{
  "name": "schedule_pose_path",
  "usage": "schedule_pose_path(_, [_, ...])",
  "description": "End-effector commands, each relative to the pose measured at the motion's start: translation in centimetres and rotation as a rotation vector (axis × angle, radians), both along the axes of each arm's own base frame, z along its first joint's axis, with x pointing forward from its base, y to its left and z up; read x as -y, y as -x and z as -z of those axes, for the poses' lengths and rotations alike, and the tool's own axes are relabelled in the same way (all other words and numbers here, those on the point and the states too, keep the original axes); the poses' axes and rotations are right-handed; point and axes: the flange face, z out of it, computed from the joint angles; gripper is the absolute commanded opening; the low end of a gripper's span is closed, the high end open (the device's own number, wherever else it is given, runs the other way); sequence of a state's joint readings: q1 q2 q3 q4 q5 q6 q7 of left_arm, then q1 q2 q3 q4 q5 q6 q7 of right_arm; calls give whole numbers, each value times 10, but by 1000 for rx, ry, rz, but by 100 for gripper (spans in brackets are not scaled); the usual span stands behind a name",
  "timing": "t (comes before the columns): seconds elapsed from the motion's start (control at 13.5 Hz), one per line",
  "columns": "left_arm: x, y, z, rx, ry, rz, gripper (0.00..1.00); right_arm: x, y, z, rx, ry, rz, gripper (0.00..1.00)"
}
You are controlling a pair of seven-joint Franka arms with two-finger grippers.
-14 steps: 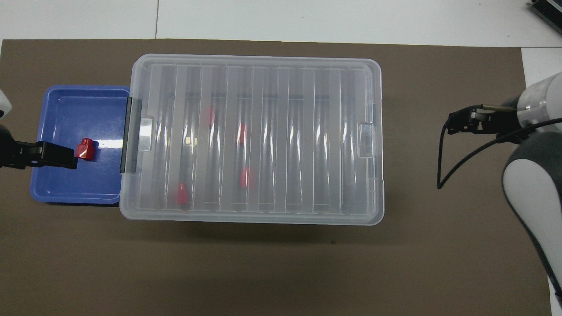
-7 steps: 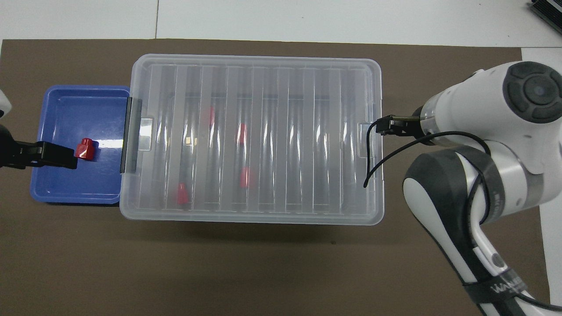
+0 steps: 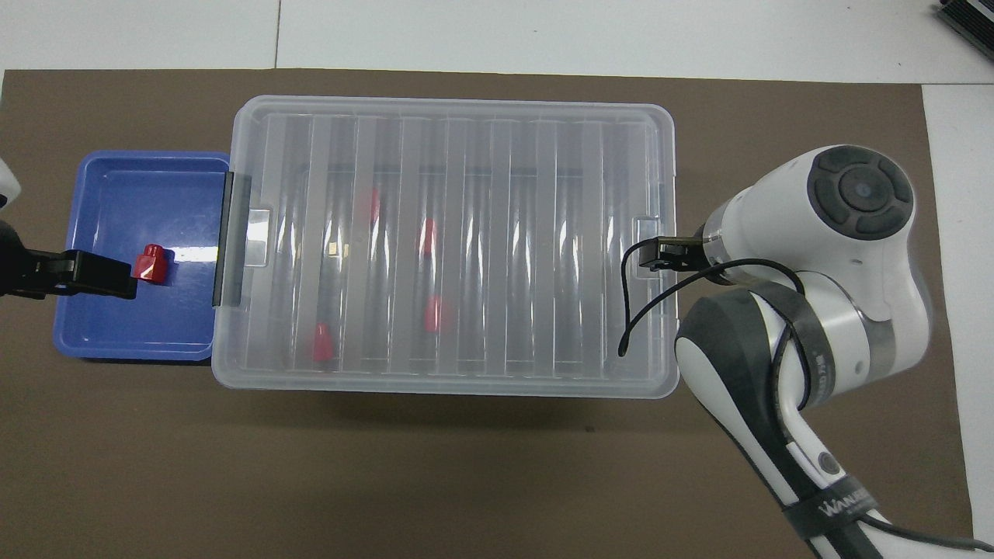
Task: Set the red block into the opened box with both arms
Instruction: 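Slide the clear lid away from the blue tray with the right gripper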
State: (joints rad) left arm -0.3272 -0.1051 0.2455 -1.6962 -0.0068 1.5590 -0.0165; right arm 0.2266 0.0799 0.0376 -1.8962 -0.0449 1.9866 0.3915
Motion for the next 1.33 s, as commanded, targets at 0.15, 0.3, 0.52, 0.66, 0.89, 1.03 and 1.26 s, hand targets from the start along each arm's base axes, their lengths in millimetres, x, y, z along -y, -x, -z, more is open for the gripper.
schedule_pose_path(0.15, [-2, 5, -3, -5, 14, -13, 100, 62, 6, 3, -16, 9, -100, 100])
schedule_pose_path(0.3, [-2, 5, -3, -4, 14, -13, 100, 86, 3, 3, -20, 10, -129, 100])
schedule_pose_path(0.52, [-3, 5, -3, -5, 14, -14, 100, 132, 0, 2, -27, 10, -188, 100])
schedule_pose_path(0.66, [-2, 5, -3, -4, 14, -13, 100, 168, -1, 1, -27, 11, -197, 100])
schedule_pose_path(0.89, [-3, 10, -1, -37, 12, -14, 100, 208, 0, 0, -18, 13, -230, 100])
schedule_pose_path(1.03, [-3, 9, -1, -36, 12, -14, 100, 227, 1, -1, -15, 14, -235, 100])
schedule_pose_path(1.26, [-6, 12, -1, -53, 12, -18, 100, 243, 2, -1, -18, 26, -244, 100])
